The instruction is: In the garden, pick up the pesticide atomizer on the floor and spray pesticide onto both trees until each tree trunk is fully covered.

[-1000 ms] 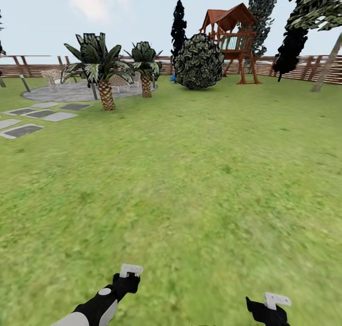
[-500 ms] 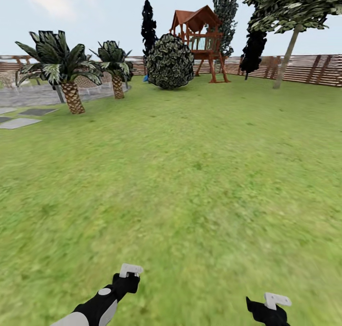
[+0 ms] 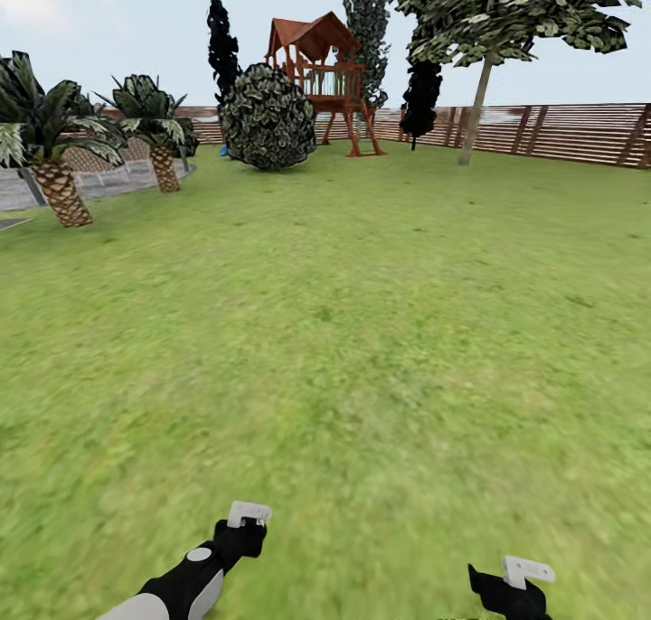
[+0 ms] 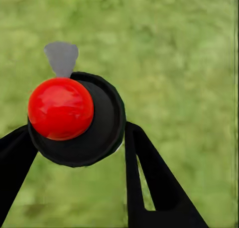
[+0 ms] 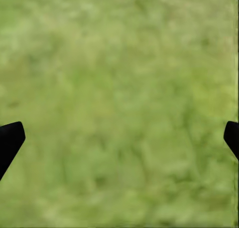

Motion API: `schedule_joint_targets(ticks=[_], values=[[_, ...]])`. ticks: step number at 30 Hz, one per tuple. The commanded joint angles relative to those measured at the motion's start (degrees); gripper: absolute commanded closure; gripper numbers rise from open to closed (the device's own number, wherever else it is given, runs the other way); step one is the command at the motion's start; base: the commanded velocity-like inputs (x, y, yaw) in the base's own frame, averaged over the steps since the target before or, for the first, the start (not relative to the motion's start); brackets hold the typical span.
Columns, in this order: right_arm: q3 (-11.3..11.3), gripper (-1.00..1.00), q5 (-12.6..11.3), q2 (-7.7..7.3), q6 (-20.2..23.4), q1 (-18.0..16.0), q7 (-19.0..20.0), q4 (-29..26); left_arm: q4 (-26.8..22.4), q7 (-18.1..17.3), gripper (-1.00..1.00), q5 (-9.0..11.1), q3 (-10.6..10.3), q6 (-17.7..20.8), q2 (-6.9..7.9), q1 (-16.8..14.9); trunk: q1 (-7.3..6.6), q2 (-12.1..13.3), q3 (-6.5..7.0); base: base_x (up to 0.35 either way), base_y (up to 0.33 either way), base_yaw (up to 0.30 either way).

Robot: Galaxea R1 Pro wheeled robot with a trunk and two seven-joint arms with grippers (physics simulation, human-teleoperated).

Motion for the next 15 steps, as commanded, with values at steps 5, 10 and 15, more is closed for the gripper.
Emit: schedule_joint_targets(ticks=[5,10,15], values=[[0.0,-1.0,0.0,0.0,0.0,0.01,0.02,0.0,-0.01,0.0,1.0,0.0,-0.01,0.0,0.02,0.0,0.0,0.0,0.0,0.127,-0.276,-0.3],[0.0,-1.0,0.0,0.0,0.0,0.01,-0.02,0.01,-0.09,0.0,1.0,-0.06,-0.01,0.0,0.03,0.0,0.0,0.0,0.0,0.145,-0.273,-0.3],[0.0,-1.0,0.0,0.0,0.0,0.0,0.01,0.0,-0.1,0.0,1.0,-0.01,0.05,0.0,0.03,0.0,0.0,0.0,0.01,0.103,-0.15,-0.3]])
